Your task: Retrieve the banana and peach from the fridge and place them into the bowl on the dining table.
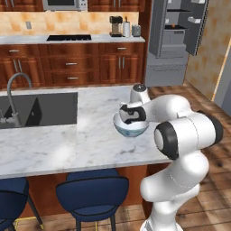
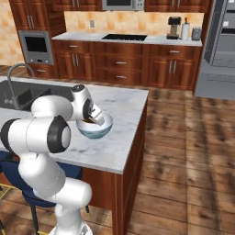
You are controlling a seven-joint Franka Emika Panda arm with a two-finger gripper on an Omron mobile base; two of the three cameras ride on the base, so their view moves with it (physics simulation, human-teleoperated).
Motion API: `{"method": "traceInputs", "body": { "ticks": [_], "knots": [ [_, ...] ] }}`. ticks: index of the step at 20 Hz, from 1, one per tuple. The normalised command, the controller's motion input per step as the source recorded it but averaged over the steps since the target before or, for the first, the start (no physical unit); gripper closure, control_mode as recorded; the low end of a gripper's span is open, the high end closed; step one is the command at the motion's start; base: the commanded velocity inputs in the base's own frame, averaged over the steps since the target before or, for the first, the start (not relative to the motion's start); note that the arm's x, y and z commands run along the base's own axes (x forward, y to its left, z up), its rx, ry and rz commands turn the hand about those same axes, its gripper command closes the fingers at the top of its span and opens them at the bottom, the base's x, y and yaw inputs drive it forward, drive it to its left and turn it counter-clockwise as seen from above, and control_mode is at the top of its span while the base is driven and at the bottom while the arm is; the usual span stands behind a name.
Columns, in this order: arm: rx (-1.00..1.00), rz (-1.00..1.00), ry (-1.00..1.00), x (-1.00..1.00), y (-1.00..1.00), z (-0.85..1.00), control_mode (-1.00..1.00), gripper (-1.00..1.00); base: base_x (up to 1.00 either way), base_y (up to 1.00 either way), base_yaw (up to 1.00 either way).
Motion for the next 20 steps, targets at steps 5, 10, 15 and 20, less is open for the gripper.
{"method": "traceInputs", "body": {
  "ticks": [5, 10, 15, 20],
  "knots": [
    [0.00, -0.03, 0.00, 0.12, 0.00, -0.07, -1.00, -1.00, 0.00, 0.00, 0.00],
    [0.00, -0.07, 0.00, -0.16, 0.00, 0.22, -1.00, -1.00, 0.00, 0.00, 0.00],
    [0.00, -0.05, 0.00, -0.20, 0.00, 0.50, -1.00, -1.00, 0.00, 0.00, 0.00],
    [0.00, 0.00, -0.01, -0.65, -0.04, 0.74, -1.00, -1.00, 0.00, 0.00, 0.00]
  ]
}}
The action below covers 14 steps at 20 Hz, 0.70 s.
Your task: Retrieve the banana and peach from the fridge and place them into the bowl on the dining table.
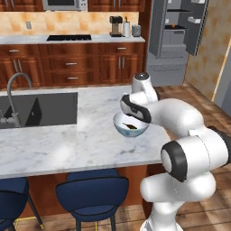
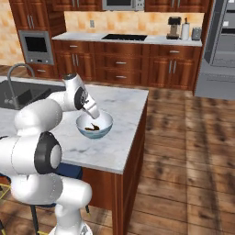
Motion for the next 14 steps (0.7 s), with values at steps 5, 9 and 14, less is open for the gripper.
{"method": "traceInputs", "body": {
  "ticks": [5, 9, 14],
  "knots": [
    [0.05, 0.08, -0.06, -0.99, -0.44, 0.71, -1.00, -1.00, 0.00, 0.00, 0.00],
    [0.01, 0.25, -0.07, -1.00, -0.14, 0.63, -1.00, -1.00, 0.00, 0.00, 0.00],
    [-0.01, 0.38, -0.01, -1.00, 0.08, 0.39, -1.00, -1.00, 0.00, 0.00, 0.00]
  ]
}}
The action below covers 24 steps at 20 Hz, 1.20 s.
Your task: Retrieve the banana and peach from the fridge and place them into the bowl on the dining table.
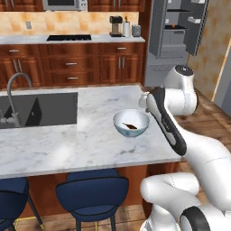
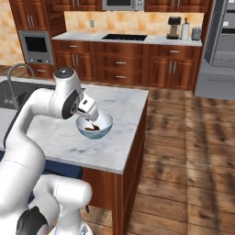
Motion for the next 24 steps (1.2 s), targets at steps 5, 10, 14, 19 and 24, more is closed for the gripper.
{"method": "traceInputs", "body": {
  "ticks": [5, 10, 14, 19, 24],
  "knots": [
    [-0.03, 0.33, 0.00, -1.00, 0.21, 0.28, -1.00, -1.00, 0.00, 0.00, 0.00],
    [-0.04, 0.12, -0.05, -1.00, 0.09, 0.08, -1.00, -1.00, 0.00, 0.00, 0.00],
    [-0.01, 0.00, -0.10, -1.00, 0.00, 0.04, -1.00, -1.00, 0.00, 0.00, 0.00],
    [0.00, 0.00, -0.05, -0.58, 0.00, 0.05, 1.00, -1.00, -0.31, -0.05, 0.00],
    [0.00, 0.00, 0.00, 0.00, 0.00, 0.00, 1.00, -1.00, -0.59, -0.62, -0.11]
  ]
}}
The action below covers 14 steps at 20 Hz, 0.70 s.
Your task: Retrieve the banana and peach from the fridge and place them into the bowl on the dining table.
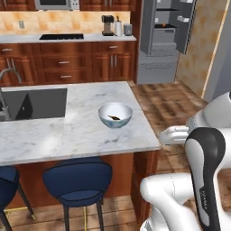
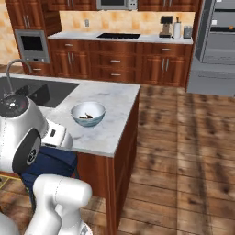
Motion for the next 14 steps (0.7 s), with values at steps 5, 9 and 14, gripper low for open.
{"method": "traceInputs", "body": {
  "ticks": [5, 9, 14],
  "knots": [
    [0.00, 0.00, 0.00, 0.00, 0.00, 0.00, 1.00, -1.00, -0.22, -0.97, -0.21],
    [0.00, 0.00, 0.00, 0.00, 0.00, 0.00, 1.00, -1.00, 0.00, -1.00, -0.20],
    [0.00, 0.00, 0.00, 0.00, 0.00, 0.00, 1.00, -1.00, 0.18, -1.00, -0.18]
  ]
}}
